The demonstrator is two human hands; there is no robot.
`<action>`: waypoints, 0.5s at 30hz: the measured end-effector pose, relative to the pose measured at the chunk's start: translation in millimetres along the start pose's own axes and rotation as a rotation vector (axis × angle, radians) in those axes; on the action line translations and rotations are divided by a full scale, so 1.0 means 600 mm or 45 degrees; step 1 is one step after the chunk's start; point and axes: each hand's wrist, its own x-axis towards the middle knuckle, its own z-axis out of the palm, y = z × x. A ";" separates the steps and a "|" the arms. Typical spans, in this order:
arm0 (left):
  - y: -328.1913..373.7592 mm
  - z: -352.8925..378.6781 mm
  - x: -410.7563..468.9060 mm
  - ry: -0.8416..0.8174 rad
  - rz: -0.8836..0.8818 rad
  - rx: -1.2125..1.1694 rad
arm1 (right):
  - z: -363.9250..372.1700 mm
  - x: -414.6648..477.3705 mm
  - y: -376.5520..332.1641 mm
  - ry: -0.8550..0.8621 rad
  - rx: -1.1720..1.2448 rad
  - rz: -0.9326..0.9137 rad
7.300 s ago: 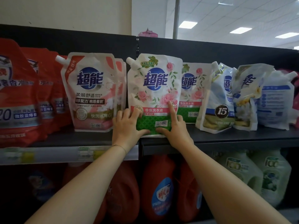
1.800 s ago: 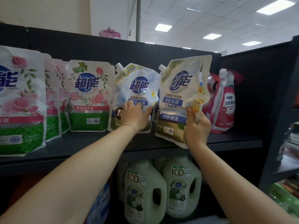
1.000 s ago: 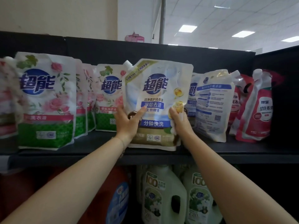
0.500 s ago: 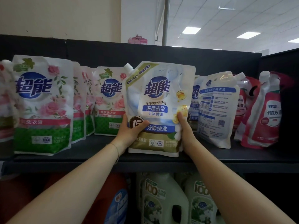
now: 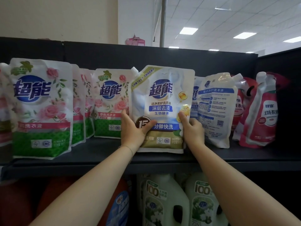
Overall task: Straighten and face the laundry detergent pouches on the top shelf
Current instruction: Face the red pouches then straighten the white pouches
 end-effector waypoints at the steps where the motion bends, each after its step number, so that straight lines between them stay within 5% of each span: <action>1: 0.006 -0.003 -0.006 0.098 0.065 0.183 | -0.003 -0.004 -0.004 0.052 -0.083 -0.016; 4: 0.014 -0.009 -0.018 0.328 0.289 0.553 | -0.012 -0.019 -0.024 0.142 -0.298 -0.048; 8: 0.011 -0.005 -0.033 0.387 0.797 0.722 | -0.037 -0.040 -0.039 0.072 -0.350 -0.119; 15: 0.070 0.064 -0.095 -0.041 1.304 0.696 | -0.115 -0.072 -0.018 0.140 -0.605 -0.235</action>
